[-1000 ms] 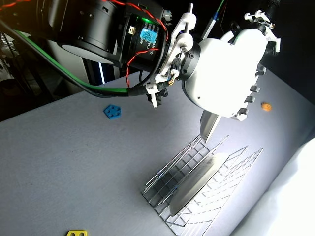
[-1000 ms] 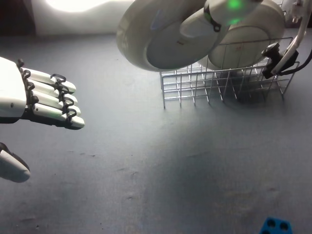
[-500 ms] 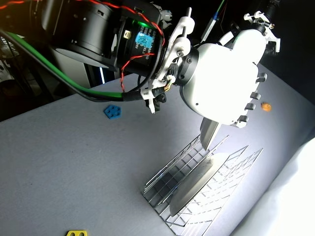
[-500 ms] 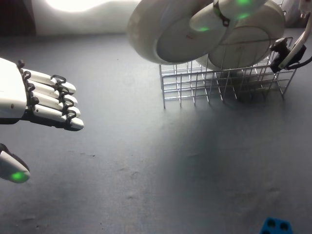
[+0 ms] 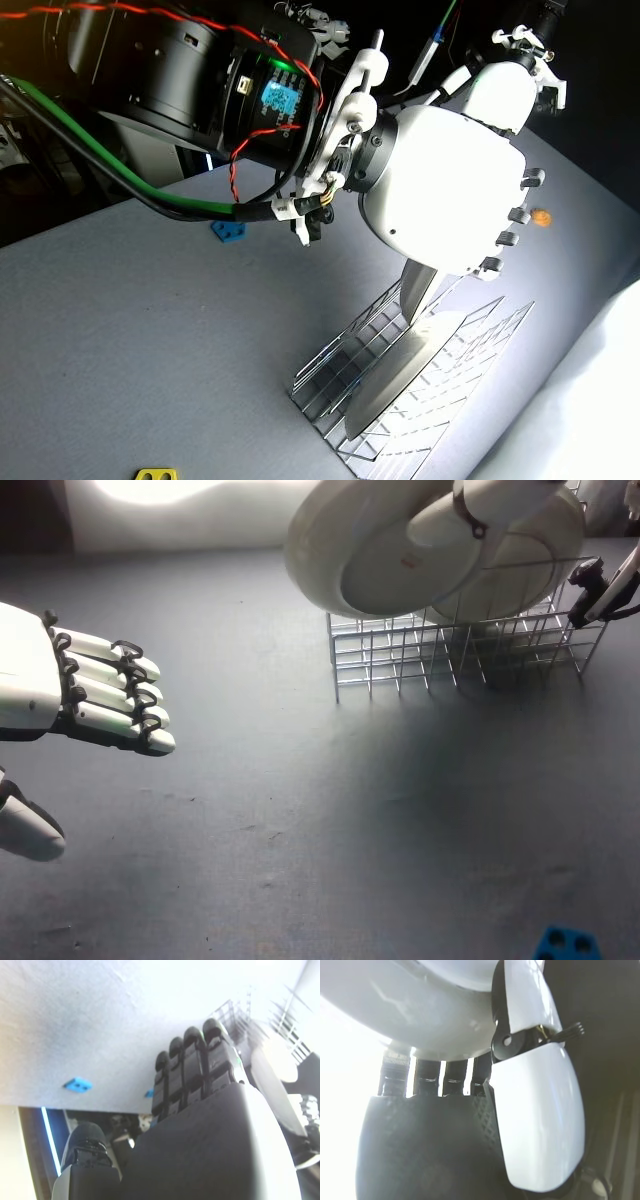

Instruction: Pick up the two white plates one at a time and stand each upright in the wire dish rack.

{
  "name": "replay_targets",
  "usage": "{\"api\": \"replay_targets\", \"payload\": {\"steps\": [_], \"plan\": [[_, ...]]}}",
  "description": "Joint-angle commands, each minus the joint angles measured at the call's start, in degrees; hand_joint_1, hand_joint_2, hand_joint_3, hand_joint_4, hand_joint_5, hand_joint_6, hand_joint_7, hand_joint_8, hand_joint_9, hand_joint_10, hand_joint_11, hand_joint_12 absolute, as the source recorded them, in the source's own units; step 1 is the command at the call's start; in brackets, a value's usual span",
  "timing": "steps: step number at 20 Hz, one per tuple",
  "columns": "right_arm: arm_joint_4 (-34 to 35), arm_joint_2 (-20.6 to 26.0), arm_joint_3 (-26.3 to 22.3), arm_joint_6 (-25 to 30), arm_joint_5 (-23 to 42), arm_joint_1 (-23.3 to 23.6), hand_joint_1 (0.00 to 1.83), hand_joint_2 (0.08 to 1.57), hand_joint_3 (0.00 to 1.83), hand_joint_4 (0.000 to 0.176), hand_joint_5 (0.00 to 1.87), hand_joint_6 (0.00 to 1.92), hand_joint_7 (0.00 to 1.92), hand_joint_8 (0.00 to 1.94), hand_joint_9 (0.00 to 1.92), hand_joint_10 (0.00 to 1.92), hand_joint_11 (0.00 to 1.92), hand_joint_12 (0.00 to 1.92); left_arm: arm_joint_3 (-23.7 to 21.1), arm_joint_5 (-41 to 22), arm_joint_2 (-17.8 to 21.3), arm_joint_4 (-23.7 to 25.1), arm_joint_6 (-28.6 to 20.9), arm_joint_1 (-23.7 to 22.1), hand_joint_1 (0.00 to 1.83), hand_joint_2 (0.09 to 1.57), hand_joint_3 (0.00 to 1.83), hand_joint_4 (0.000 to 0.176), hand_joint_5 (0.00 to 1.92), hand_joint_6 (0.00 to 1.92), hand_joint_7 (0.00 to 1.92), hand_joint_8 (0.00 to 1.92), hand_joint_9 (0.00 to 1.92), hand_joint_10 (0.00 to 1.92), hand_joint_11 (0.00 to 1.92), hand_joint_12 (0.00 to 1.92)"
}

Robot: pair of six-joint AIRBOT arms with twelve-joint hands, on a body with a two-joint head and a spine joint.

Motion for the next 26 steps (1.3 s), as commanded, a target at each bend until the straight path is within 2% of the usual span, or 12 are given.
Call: {"api": "replay_targets", "payload": {"steps": [1,2,3,4,5,6,8,11,18,21,25,26], "plan": [[0.55,0.42,0.42,0.64,7.25,0.89,1.37,1.12,0.0,0.0,0.91,1.11,0.98,0.9,0.9,1.2,0.71,1.37,0.11,-0.1,0.28,-3.29,-0.03,-0.16,0.0,1.11,0.0,0.0,0.15,0.0,0.17,0.0,0.12,0.0,0.0,0.13],[0.55,0.42,0.59,0.61,7.42,0.84,1.25,1.11,0.0,0.0,0.96,1.04,1.01,0.91,0.93,0.85,0.7,1.4,0.0,-0.1,0.31,-3.3,-0.04,-0.19,0.0,1.11,0.0,0.0,0.15,0.0,0.17,0.0,0.12,0.0,0.0,0.09],[0.55,0.43,0.72,0.43,7.63,0.83,1.23,1.11,0.0,0.024,0.98,1.01,1.03,0.9,0.99,0.66,0.7,1.39,-0.09,-0.12,0.34,-3.3,-0.04,-0.2,0.0,1.11,0.0,0.0,0.14,0.0,0.17,0.0,0.11,0.0,0.0,0.08],[0.55,0.44,0.88,0.21,7.8,0.8,1.22,1.1,0.0,0.031,0.99,0.99,1.03,0.89,1.03,0.54,0.71,1.37,-0.05,-0.16,0.36,-3.3,-0.04,-0.17,0.0,1.11,0.0,0.0,0.15,0.0,0.17,0.0,0.11,0.0,0.0,0.08],[0.54,0.45,1.02,0.04,7.93,0.77,1.35,1.08,0.0,0.0,0.99,0.96,1.08,0.79,0.98,0.98,0.73,1.35,0.12,-0.21,0.36,-3.33,-0.04,-0.15,0.0,1.11,0.0,0.0,0.16,0.0,0.18,0.0,0.13,0.0,0.0,0.14],[0.52,0.46,1.13,-0.13,8.0,0.75,1.37,1.09,0.0,0.0,0.97,0.99,1.05,0.83,0.95,1.11,0.73,1.38,0.32,-0.23,0.35,-3.4,-0.04,-0.09,0.0,1.11,0.0,0.0,0.16,0.0,0.18,0.0,0.13,0.0,0.0,0.14],[-1.32,0.45,1.16,-0.21,8.56,0.59,1.37,1.11,0.0,0.0,0.93,1.05,1.01,0.88,0.93,1.16,0.74,1.37,0.7,-0.22,0.26,-3.6,-0.04,0.05,0.0,1.11,0.0,0.0,0.15,0.0,0.18,0.0,0.14,0.0,0.0,0.15],[-1.88,0.54,1.2,-0.26,8.8,0.49,1.37,1.1,0.0,0.0,0.94,1.04,1.03,0.84,0.94,1.15,0.74,1.33,0.44,-0.21,0.28,-3.59,-0.04,0.11,0.0,1.11,0.0,0.0,0.16,0.0,0.17,0.01,0.12,0.01,0.0,0.1],[-1.9,1.15,0.83,-0.51,8.23,0.41,1.37,1.1,0.0,0.0,0.94,1.04,1.04,0.85,0.93,1.14,0.75,1.34,-0.08,-0.13,0.39,-3.57,-0.04,0.41,0.0,1.11,0.0,0.0,0.17,0.0,0.2,0.0,0.15,0.01,0.0,0.2],[-1.9,1.48,0.81,-0.5,7.65,0.16,1.37,1.1,0.0,0.0,0.93,1.04,1.03,0.86,0.94,1.15,0.75,1.33,-0.09,-0.13,0.4,-3.58,-0.04,0.41,0.0,1.11,0.0,0.0,0.16,0.0,0.18,0.0,0.12,0.0,0.0,0.13],[-1.9,1.62,0.82,-0.51,7.42,-0.53,1.38,1.1,0.0,0.0,0.94,1.0,1.05,0.84,0.95,1.14,0.75,1.36,-0.08,-0.13,0.4,-3.58,-0.04,0.3,0.0,1.11,0.0,0.0,0.18,0.0,0.21,0.0,0.16,0.01,0.0,0.24],[-1.9,1.61,0.79,-0.5,7.23,-0.78,1.23,1.1,0.0,0.021,0.99,0.96,1.06,0.88,1.02,0.64,0.74,1.34,-0.07,-0.13,0.39,-3.58,-0.04,0.26,0.0,1.12,0.0,0.0,0.17,0.0,0.21,0.0,0.16,0.0,0.0,0.23]]}}
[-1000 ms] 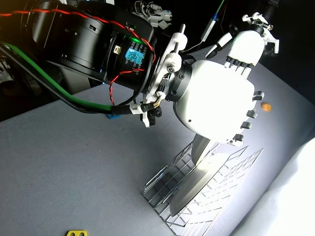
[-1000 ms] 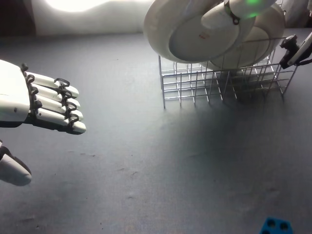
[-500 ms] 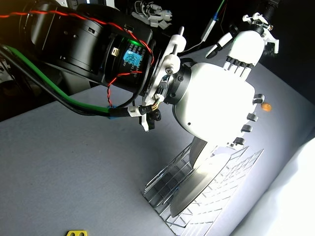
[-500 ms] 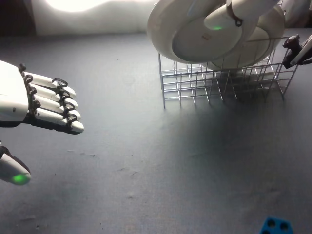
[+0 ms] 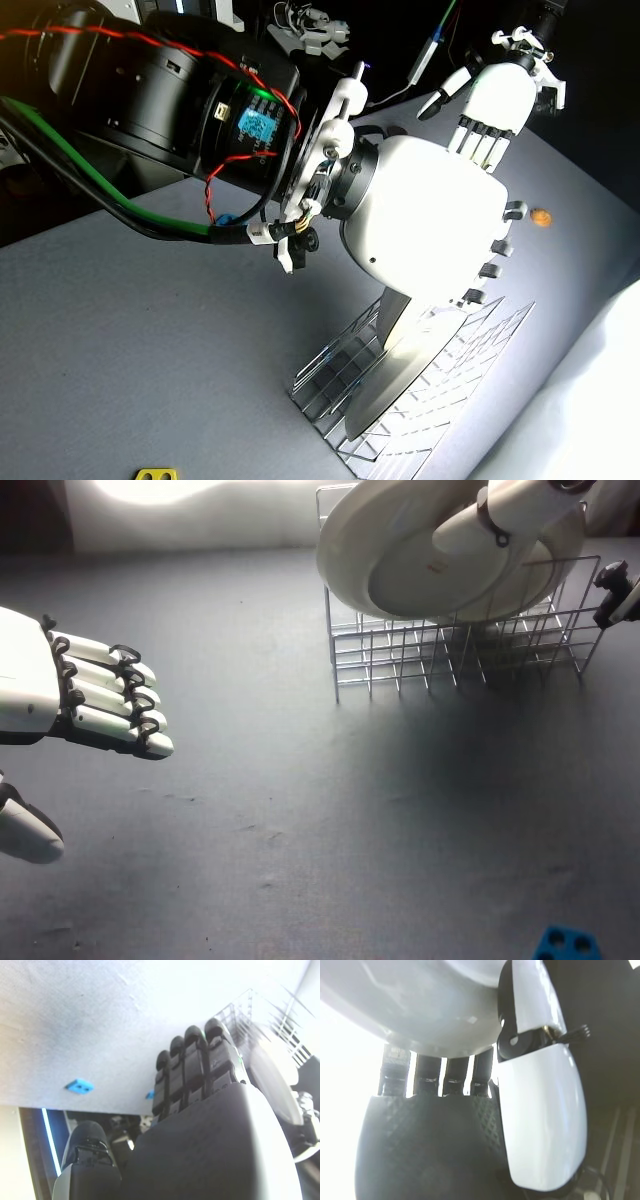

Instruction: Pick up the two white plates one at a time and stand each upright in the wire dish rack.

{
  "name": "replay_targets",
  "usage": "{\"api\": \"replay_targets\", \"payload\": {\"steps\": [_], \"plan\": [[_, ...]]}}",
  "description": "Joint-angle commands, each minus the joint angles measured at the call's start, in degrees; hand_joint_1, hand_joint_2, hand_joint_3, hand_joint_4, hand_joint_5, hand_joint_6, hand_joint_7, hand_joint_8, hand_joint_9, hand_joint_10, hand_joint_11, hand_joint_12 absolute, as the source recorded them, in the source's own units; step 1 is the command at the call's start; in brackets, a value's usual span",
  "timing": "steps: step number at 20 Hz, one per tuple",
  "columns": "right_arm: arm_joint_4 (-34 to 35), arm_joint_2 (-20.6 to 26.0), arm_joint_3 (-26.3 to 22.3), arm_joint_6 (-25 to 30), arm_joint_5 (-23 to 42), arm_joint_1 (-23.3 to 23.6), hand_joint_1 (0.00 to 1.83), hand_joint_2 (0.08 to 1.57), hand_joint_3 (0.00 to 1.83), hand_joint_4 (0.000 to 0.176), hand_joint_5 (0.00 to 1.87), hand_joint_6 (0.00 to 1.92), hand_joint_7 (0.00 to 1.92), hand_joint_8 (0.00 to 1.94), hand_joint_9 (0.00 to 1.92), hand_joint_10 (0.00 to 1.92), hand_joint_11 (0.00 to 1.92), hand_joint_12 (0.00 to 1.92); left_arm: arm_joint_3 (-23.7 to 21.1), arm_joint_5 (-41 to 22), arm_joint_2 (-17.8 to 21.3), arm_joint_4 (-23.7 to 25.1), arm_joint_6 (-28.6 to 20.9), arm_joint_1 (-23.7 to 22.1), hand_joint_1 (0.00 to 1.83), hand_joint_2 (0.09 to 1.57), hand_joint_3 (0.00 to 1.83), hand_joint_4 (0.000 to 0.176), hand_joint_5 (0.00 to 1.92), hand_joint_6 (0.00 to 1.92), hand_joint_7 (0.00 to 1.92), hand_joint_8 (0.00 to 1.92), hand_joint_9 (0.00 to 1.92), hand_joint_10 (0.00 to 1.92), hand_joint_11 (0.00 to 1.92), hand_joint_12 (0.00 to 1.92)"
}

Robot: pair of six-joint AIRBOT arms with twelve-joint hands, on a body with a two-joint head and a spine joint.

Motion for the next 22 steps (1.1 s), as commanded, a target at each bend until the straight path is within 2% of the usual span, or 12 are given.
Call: {"api": "replay_targets", "payload": {"steps": [1,2,4,5,6,7,9,12,13,17,18,22], "plan": [[0.23,0.6,-0.05,0.61,6.74,0.43,1.23,1.1,0.0,0.021,0.99,0.96,1.06,0.88,1.02,0.64,0.74,1.34,-0.11,-0.13,0.39,-3.2,-0.04,-0.43,0.0,1.12,0.0,0.0,0.17,0.0,0.21,0.0,0.16,0.0,0.0,0.23],[0.23,0.6,-0.04,0.6,6.77,0.1,1.34,1.1,0.0,0.0,0.97,1.0,1.04,0.85,0.95,1.04,0.73,1.35,-0.13,-0.13,0.38,-3.19,-0.04,-0.4,0.0,1.11,0.0,0.0,0.16,0.0,0.19,0.0,0.14,0.0,0.0,0.2],[0.21,0.59,-0.02,0.39,6.82,-0.45,1.37,1.12,0.0,0.0,0.92,1.06,1.0,0.91,0.9,1.2,0.68,1.42,-0.13,-0.12,0.35,-3.19,-0.04,-0.43,0.0,1.11,0.0,0.0,0.15,0.0,0.18,0.0,0.12,0.0,0.0,0.15],[0.18,0.58,-0.02,0.19,6.92,-0.77,1.37,1.12,0.0,0.0,0.93,1.08,0.99,0.9,0.9,1.21,0.69,1.41,-0.17,-0.12,0.35,-3.2,-0.04,-0.51,0.0,1.11,0.0,0.0,0.15,0.0,0.18,0.0,0.13,0.0,0.0,0.16],[0.12,0.58,-0.02,-0.07,7.09,-1.05,1.24,1.12,0.0,0.0,0.94,1.07,1.0,0.95,0.92,0.86,0.69,1.41,-0.17,-0.13,0.36,-3.2,-0.04,-0.52,0.0,1.12,0.0,0.0,0.17,0.0,0.19,0.01,0.14,0.01,0.0,0.19],[0.07,0.58,-0.02,-0.35,7.39,-1.31,1.35,1.11,0.0,0.0,0.94,1.04,1.01,0.88,0.92,1.11,0.71,1.39,-0.09,-0.13,0.36,-3.2,-0.04,-0.52,0.0,1.12,0.0,0.0,0.17,0.01,0.2,0.01,0.14,0.01,0.0,0.2],[-0.06,0.57,-0.01,-0.98,7.69,-1.71,1.37,1.12,0.0,0.0,0.93,1.07,0.97,0.92,0.91,1.19,0.72,1.37,0.27,-0.14,0.35,-3.23,-0.04,-0.5,0.0,1.11,0.0,0.0,0.17,0.0,0.19,0.0,0.15,0.0,0.0,0.24],[-0.15,0.54,0.0,-1.83,8.17,-2.15,1.37,1.12,0.0,0.0,0.91,1.08,0.97,1.0,0.89,1.17,0.72,1.28,0.21,-0.13,0.26,-3.22,-0.04,-0.25,0.0,1.11,0.0,0.0,0.16,0.0,0.18,0.0,0.13,0.0,0.0,0.18],[-0.18,0.5,0.0,-1.94,8.24,-2.28,1.38,1.1,0.0,0.0,0.94,1.05,1.02,0.91,0.94,1.08,0.77,1.19,0.01,-0.12,0.25,-3.2,-0.04,-0.17,0.0,1.11,0.0,0.0,0.16,0.0,0.18,0.0,0.14,0.0,0.0,0.18],[-0.23,0.36,0.0,-3.15,8.25,-2.95,1.37,1.12,0.0,0.0,0.87,1.12,0.99,0.93,0.95,1.11,0.77,1.17,-0.16,-0.09,0.24,-3.19,-0.04,0.0,0.0,1.11,0.0,0.0,0.16,0.0,0.18,0.0,0.12,0.0,0.0,0.16],[-0.23,0.3,0.0,-3.42,8.27,-3.13,1.37,1.13,0.0,0.0,0.86,1.15,0.97,0.95,0.91,1.17,0.73,1.21,0.06,-0.08,0.16,-3.19,-0.04,0.15,0.0,1.1,0.0,0.0,0.16,0.0,0.19,0.0,0.14,0.0,0.0,0.22],[-0.24,0.11,0.0,-4.7,8.54,-3.84,1.37,1.12,0.0,0.0,0.9,1.08,1.0,0.9,0.92,1.17,0.71,1.26,0.33,-0.09,0.1,-3.1,-0.04,0.18,0.0,1.1,0.0,0.0,0.15,0.0,0.19,0.0,0.14,0.0,0.0,0.16]]}}
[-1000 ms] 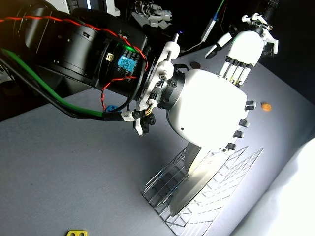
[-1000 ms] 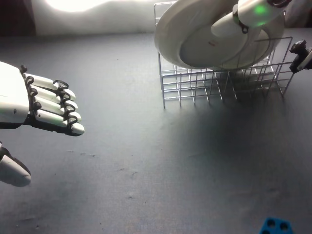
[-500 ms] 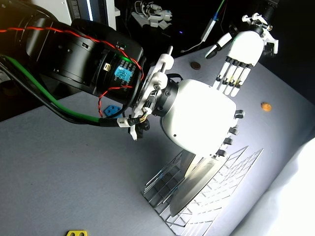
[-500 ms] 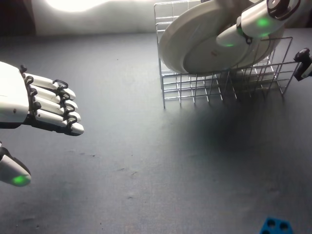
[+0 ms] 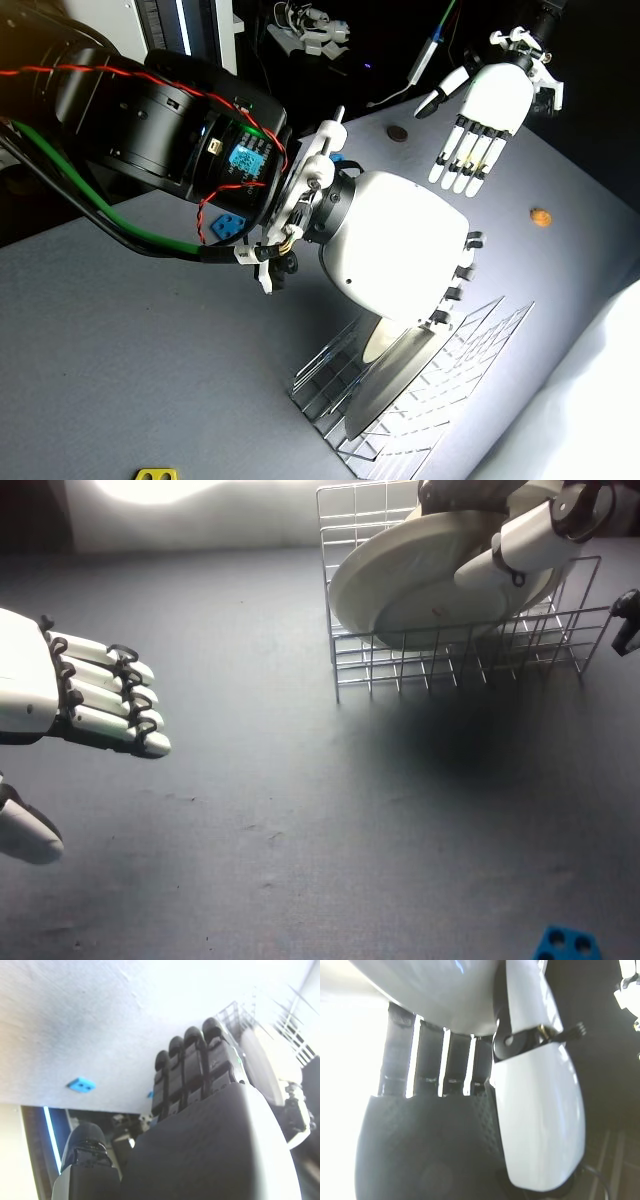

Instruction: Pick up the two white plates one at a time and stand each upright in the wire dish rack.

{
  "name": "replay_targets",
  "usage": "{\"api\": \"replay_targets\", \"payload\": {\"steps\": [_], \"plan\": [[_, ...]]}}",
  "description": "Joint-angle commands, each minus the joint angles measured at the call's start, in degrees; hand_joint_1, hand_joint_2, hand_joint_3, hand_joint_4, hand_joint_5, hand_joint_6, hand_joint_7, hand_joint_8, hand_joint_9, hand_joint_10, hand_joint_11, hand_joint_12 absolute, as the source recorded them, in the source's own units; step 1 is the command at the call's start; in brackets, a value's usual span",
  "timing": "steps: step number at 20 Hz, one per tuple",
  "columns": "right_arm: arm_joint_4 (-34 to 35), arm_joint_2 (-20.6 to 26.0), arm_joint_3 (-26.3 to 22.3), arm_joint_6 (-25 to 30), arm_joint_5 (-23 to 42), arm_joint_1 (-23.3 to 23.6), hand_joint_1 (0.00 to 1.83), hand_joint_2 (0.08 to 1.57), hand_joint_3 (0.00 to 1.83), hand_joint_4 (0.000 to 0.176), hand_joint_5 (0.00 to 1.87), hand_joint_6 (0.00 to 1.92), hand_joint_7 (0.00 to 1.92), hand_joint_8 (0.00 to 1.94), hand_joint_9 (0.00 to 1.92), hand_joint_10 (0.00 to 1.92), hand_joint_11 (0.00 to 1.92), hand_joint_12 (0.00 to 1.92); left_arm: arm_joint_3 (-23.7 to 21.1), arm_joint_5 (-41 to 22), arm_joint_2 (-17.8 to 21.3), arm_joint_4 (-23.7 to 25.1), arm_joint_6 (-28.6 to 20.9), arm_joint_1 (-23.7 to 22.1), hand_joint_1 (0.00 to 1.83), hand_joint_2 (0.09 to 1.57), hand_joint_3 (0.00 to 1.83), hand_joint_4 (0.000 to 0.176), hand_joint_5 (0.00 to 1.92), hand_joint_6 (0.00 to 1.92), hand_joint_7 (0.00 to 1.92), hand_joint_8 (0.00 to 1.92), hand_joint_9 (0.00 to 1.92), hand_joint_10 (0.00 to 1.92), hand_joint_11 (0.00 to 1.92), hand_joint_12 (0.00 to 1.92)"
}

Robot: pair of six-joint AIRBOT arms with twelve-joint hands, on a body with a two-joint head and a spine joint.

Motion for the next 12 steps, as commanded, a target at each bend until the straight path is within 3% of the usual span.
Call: {"api": "replay_targets", "payload": {"steps": [1,5,12], "plan": [[-0.03,0.11,0.0,-0.18,6.7,0.43,1.37,1.12,0.0,0.0,0.88,1.11,0.99,0.93,0.93,1.16,0.7,1.25,0.24,-0.34,-0.07,-2.62,-0.04,-0.31,0.0,1.1,0.0,0.0,0.16,0.0,0.19,0.0,0.14,0.0,0.0,0.17],[-0.38,-0.21,0.02,-0.98,7.07,-0.71,1.38,1.1,0.0,0.0,0.92,1.04,1.01,0.88,1.0,1.07,0.78,1.18,-0.07,-0.18,-0.26,-2.45,-0.04,-0.53,0.0,1.11,0.0,0.0,0.18,0.0,0.21,0.0,0.17,0.0,0.0,0.27],[-0.48,-0.54,0.06,-0.99,7.15,-1.45,1.38,1.09,0.0,0.0,0.95,1.02,1.04,0.83,0.99,1.05,0.79,1.13,-0.24,-0.07,-0.29,-1.95,-0.04,-0.76,0.0,1.11,0.0,0.0,0.18,0.0,0.21,0.0,0.16,0.0,0.0,0.25]]}}
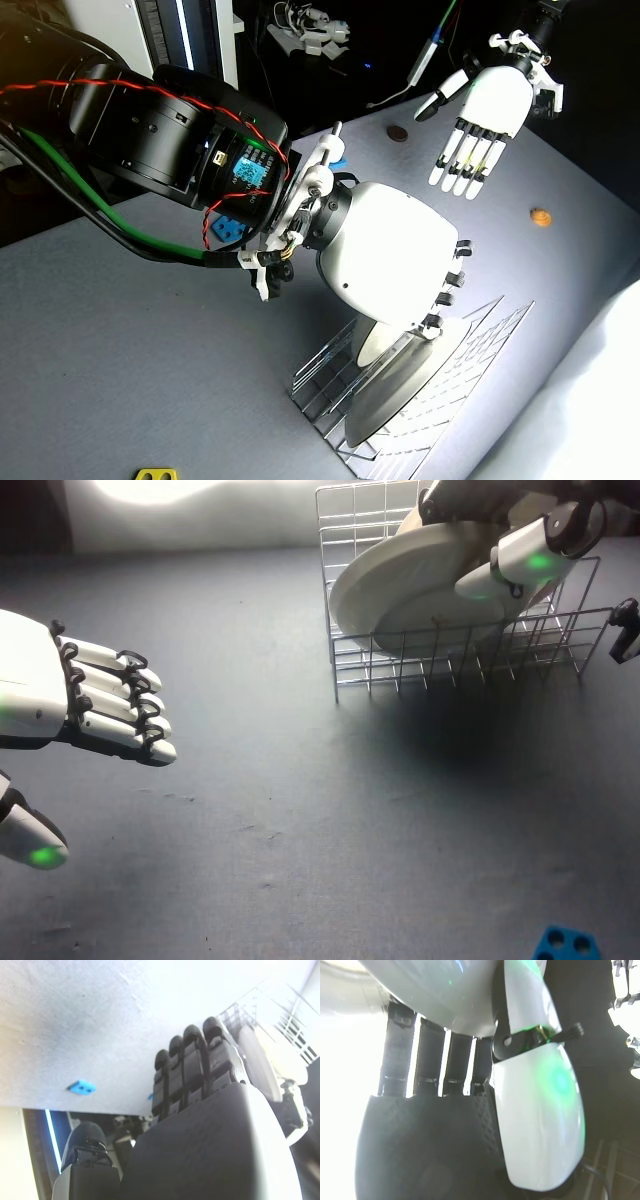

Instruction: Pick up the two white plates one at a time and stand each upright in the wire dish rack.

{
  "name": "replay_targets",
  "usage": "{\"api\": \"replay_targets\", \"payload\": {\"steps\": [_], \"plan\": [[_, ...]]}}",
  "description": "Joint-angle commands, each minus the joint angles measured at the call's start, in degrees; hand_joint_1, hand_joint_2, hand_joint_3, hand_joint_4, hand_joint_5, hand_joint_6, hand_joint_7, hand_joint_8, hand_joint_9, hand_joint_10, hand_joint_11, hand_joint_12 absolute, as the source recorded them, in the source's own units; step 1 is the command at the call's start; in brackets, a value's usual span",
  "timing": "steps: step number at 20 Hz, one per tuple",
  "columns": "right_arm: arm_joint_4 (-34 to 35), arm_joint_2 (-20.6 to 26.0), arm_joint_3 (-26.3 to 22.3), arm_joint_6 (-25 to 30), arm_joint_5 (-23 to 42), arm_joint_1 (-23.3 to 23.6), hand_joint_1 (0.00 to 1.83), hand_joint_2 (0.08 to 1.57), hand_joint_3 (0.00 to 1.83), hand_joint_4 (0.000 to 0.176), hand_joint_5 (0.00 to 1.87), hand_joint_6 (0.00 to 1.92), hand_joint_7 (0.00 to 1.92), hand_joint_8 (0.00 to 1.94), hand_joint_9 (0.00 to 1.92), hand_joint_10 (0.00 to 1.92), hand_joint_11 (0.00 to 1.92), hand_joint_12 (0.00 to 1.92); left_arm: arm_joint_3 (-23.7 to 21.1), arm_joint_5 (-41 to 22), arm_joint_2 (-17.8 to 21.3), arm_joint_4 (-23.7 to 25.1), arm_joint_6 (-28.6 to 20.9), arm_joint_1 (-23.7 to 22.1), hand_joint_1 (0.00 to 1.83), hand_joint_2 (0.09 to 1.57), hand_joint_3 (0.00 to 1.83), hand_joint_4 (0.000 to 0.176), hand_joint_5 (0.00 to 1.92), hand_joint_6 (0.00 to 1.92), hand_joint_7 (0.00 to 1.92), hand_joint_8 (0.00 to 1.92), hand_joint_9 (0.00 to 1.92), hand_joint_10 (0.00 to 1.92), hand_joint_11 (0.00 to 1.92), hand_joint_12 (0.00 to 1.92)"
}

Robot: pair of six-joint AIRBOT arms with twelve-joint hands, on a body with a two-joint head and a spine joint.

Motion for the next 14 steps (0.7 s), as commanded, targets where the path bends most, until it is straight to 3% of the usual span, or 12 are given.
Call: {"api": "replay_targets", "payload": {"steps": [1,5,6,7,8,9,10,14], "plan": [[-0.27,0.03,0.03,0.32,5.6,0.14,1.38,1.09,0.0,0.0,0.95,1.02,1.04,0.83,0.99,1.05,0.79,1.13,-0.24,0.03,0.38,-2.72,-0.04,-0.77,0.0,1.11,0.0,0.0,0.18,0.0,0.21,0.0,0.16,0.0,0.0,0.25],[-1.07,-0.25,0.13,0.25,5.7,-0.99,1.38,1.08,0.0,0.0,0.97,0.99,1.05,0.82,0.99,1.05,0.8,1.12,-0.1,0.03,0.38,-2.72,-0.04,-0.75,0.0,1.11,0.0,0.0,0.17,0.0,0.21,0.0,0.16,0.0,0.0,0.24],[-1.11,-0.32,0.19,0.25,5.7,-1.16,1.25,1.11,0.0,0.0,0.96,1.03,1.03,0.89,0.99,0.69,0.78,1.14,-0.09,0.04,0.37,-2.72,-0.08,-0.75,0.0,1.11,0.0,0.0,0.17,0.0,0.2,0.0,0.15,0.0,0.0,0.24],[-1.11,-0.39,0.31,0.24,5.7,-1.35,1.35,1.1,0.0,0.0,0.94,1.04,1.03,0.87,0.96,1.01,0.78,1.15,-0.09,0.1,0.36,-2.72,-0.29,-0.75,0.0,1.1,0.0,0.0,0.16,0.0,0.2,0.0,0.15,0.0,0.0,0.24],[-1.12,-0.43,0.38,0.24,5.71,-1.44,1.35,1.1,0.0,0.0,0.94,1.04,1.03,0.87,0.96,1.01,0.78,1.15,-0.09,0.13,0.35,-2.72,-0.35,-0.76,0.0,1.1,0.0,0.0,0.16,0.0,0.2,0.0,0.15,0.0,0.0,0.24],[-1.13,-0.46,0.43,0.24,5.72,-1.52,1.22,1.12,0.0,0.017,0.95,1.06,1.01,0.93,1.01,0.51,0.74,1.19,-0.08,0.19,0.35,-2.72,-0.43,-0.77,0.0,1.1,0.0,0.0,0.17,0.0,0.21,0.0,0.16,0.01,0.0,0.24],[-1.15,-0.47,0.46,0.23,5.72,-1.59,1.22,1.12,0.0,0.023,0.96,1.05,1.02,0.91,1.06,0.4,0.75,1.18,-0.08,0.2,0.35,-2.72,-0.46,-0.78,0.0,1.11,0.0,0.0,0.17,0.0,0.21,0.0,0.16,0.0,0.0,0.24],[-1.17,-0.55,0.46,0.18,5.72,-1.66,1.22,1.11,0.0,0.021,0.95,1.07,1.02,0.9,1.1,0.26,0.73,1.2,-0.23,0.2,0.34,-2.71,-0.64,-0.78,0.0,1.11,0.0,0.0,0.17,0.01,0.21,0.0,0.15,0.01,0.0,0.23]]}}
